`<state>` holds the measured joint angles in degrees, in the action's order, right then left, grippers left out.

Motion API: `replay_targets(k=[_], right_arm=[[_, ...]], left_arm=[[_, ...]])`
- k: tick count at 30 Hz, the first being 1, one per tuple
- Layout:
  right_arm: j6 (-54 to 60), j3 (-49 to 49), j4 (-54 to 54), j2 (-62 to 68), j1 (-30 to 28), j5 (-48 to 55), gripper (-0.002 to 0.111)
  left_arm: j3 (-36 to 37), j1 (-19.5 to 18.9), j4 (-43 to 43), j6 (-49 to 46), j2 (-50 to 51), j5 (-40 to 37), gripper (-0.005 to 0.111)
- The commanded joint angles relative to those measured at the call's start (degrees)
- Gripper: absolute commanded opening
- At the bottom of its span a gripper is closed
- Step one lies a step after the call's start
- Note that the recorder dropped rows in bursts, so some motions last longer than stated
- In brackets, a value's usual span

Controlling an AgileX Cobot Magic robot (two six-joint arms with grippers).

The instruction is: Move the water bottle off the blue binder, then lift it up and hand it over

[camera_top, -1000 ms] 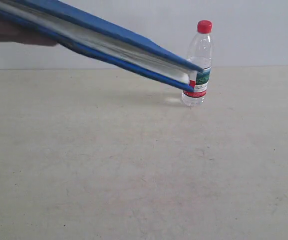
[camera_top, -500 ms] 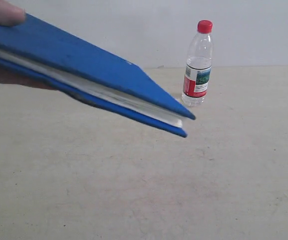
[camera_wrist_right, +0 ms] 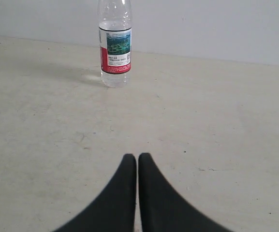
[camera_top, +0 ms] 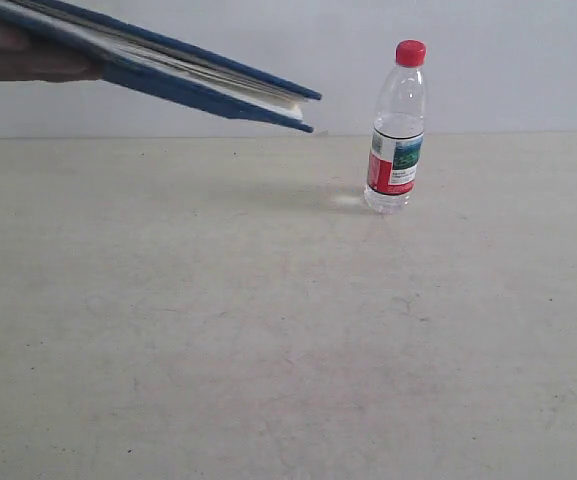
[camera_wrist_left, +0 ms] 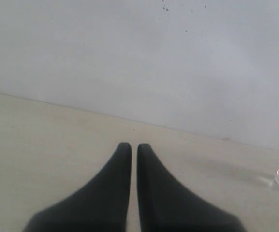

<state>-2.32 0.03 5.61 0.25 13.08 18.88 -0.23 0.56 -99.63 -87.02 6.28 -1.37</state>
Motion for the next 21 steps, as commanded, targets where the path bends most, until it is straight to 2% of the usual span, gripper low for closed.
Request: replay_targets(k=[1, 13, 15, 17, 19, 21], right_arm=[[-0.18, -0.03, 0.14, -0.25, 0.1, -0.42, 0.0], [-0.18, -0.03, -0.52, -0.25, 0.1, -5.75, 0.0], [-0.18, -0.03, -0.52, -0.25, 0.1, -5.75, 0.0], [-0.18, -0.03, -0.52, -0.25, 0.1, -5.75, 0.0], [-0.18, -0.03, -0.52, -0.25, 0.1, -5.75, 0.0], [-0.18, -0.03, -0.52, -0.25, 0.1, -5.75, 0.0]], left_arm=[[0.23, -0.01, -0.31, 0.45, -0.26, 0.07, 0.004], [0.23, -0.01, -0.31, 0.45, -0.26, 0.07, 0.004], [0.23, -0.01, -0.31, -0.64, -1.02, -3.06, 0.004], [0.23, -0.12, 4.97, -1.67, -3.02, -3.06, 0.004], [-0.52, -0.12, 14.15, -1.22, -5.54, -3.34, 0.004], [-1.7, -0.23, 15.88, 4.05, -6.28, -7.49, 0.004]])
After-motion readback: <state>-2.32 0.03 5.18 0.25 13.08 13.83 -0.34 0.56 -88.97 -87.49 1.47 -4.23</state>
